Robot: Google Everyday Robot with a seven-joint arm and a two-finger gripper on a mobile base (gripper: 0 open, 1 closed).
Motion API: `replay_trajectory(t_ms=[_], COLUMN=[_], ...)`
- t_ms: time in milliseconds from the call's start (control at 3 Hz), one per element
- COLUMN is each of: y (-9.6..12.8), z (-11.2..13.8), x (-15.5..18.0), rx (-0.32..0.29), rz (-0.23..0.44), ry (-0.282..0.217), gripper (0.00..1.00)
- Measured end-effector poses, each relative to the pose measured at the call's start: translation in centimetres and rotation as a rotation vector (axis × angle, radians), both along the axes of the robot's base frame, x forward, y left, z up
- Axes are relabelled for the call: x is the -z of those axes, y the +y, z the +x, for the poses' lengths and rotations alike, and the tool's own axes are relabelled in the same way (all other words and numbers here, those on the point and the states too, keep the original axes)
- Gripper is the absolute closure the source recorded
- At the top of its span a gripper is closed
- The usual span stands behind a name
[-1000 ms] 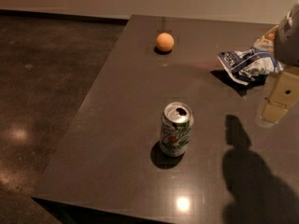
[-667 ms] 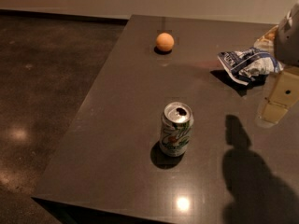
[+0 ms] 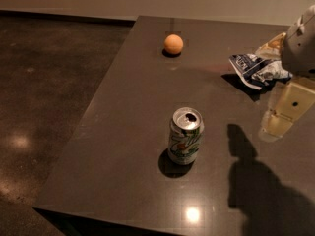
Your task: Move 7up can near orange
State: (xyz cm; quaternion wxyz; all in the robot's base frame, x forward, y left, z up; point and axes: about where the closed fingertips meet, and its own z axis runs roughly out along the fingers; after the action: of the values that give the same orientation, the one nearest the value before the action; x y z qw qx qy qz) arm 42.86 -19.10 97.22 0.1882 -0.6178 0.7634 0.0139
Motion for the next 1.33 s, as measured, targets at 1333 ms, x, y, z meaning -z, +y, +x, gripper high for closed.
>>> replay_trajectory(t_ms=[1333], y=[12.1], z=[-2.0], x=[4.8], rx=[-0.191], rz=[0.187], ry=[0.043], gripper=[0.00])
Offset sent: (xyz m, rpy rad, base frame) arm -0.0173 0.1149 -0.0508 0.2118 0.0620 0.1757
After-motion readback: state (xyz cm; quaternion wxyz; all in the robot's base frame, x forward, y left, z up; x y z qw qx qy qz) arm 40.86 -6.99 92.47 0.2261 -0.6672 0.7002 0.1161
